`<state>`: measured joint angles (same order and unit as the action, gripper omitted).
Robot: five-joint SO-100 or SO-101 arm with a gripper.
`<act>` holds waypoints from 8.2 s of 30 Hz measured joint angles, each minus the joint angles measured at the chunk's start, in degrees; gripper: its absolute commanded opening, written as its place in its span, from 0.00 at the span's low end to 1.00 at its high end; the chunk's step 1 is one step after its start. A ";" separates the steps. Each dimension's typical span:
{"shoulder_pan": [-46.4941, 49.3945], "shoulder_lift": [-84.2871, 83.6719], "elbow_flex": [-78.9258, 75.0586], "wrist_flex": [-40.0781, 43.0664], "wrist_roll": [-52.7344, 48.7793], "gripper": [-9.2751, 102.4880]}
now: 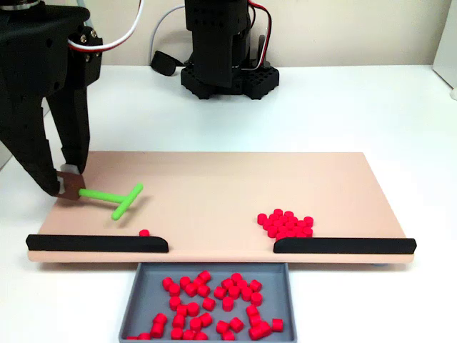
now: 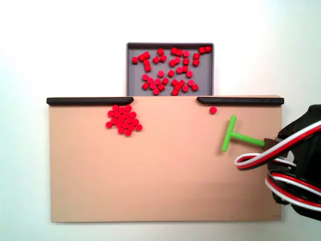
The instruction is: Push granules from right to the grey container
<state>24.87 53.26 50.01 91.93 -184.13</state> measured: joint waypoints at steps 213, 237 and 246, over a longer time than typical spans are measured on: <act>-11.43 -3.52 -2.11 -2.02 26.19 0.08; -23.73 23.29 11.43 -1.49 78.13 0.09; -24.08 47.29 41.04 -1.58 85.52 0.08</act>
<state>0.79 100.55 91.05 90.35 -98.61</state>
